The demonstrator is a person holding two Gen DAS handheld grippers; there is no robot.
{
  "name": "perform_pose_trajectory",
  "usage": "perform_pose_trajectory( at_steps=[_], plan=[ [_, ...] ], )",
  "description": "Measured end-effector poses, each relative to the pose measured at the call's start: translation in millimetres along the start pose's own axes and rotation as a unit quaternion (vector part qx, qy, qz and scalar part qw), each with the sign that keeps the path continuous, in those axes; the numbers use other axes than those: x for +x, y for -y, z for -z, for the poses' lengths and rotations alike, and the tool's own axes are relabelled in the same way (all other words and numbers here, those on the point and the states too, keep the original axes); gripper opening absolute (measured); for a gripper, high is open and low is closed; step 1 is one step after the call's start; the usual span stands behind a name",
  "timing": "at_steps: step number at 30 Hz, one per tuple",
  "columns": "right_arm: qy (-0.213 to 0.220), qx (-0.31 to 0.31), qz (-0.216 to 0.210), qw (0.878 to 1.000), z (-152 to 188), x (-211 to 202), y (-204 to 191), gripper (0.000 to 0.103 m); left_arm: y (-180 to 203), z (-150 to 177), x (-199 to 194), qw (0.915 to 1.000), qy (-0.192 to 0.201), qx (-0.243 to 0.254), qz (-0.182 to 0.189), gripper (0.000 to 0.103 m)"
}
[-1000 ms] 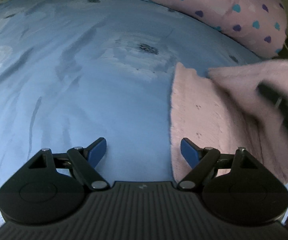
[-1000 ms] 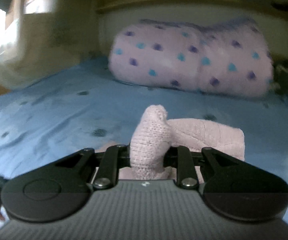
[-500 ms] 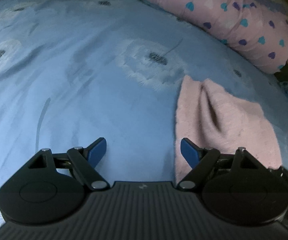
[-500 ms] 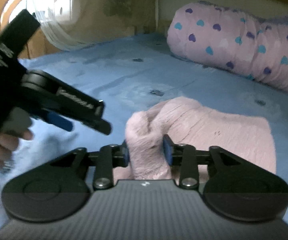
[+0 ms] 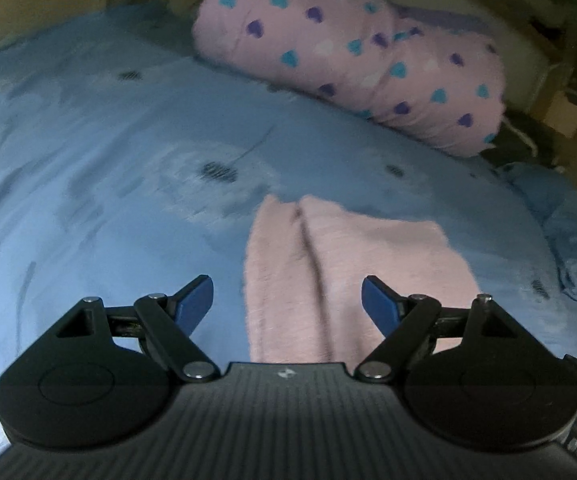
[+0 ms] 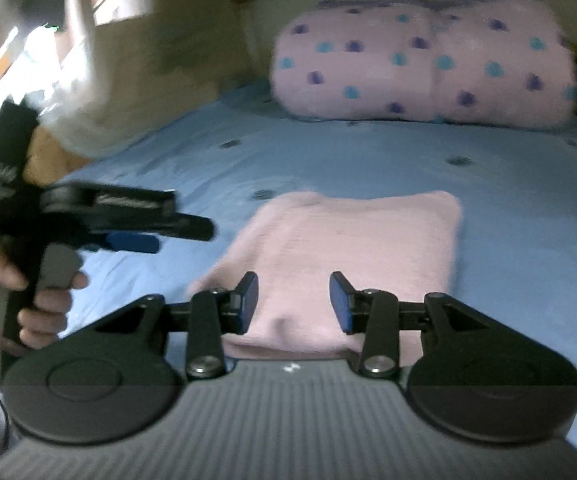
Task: Fold small clothes
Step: 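Fold the lifted edge over the cardigan with the right tool and release, then grasp the folded cardigan edge with the left tool and lift it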
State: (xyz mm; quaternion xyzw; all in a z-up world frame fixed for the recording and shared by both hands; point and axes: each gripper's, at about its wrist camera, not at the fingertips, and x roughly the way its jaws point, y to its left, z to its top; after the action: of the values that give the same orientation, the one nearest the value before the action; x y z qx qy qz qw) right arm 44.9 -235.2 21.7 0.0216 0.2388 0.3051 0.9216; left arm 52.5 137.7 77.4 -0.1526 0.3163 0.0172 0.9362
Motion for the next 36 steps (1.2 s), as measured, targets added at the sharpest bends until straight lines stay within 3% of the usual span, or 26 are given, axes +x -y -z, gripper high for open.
perform_pose_trajectory(
  at_steps=[5,8,10,15,21,26,31,34,36],
  plan=[
    [0.002,0.030,0.059,0.998,9.7,-3.1,31.2,0.043,18.8,7.1,8.0,0.9994,0.005,0.022,0.028,0.081],
    [0.007,0.071,0.056,0.996,17.8,-2.7,48.9,0.047,24.2,12.6,19.0,0.9990,-0.008,0.029,0.033,0.074],
    [0.018,0.089,0.052,0.995,22.6,-2.6,54.7,0.052,25.5,15.8,27.9,0.9989,-0.018,0.030,0.031,0.074],
    [0.039,0.145,0.040,0.988,28.4,1.7,69.6,0.052,25.3,23.1,45.5,0.9984,-0.033,0.028,0.035,0.073],
    [0.034,0.195,0.084,0.977,14.3,17.7,84.9,0.054,27.9,27.3,50.7,0.9979,-0.032,0.028,0.049,0.054],
    [-0.001,0.240,0.106,0.965,0.9,49.4,100.0,0.053,26.5,27.6,50.0,0.9979,-0.027,0.011,0.057,0.031],
    [-0.020,0.205,0.098,0.974,-2.8,64.9,93.1,0.053,13.6,19.5,36.5,0.9974,-0.012,-0.030,0.065,0.014],
    [-0.011,0.199,0.065,0.978,-8.2,60.4,84.0,0.053,0.0,13.4,22.0,0.9979,0.010,-0.045,0.047,0.014],
    [0.000,0.169,0.036,0.985,-11.8,57.6,70.8,0.053,-7.0,14.4,20.7,0.9986,0.004,-0.036,0.039,0.014]
  ],
)
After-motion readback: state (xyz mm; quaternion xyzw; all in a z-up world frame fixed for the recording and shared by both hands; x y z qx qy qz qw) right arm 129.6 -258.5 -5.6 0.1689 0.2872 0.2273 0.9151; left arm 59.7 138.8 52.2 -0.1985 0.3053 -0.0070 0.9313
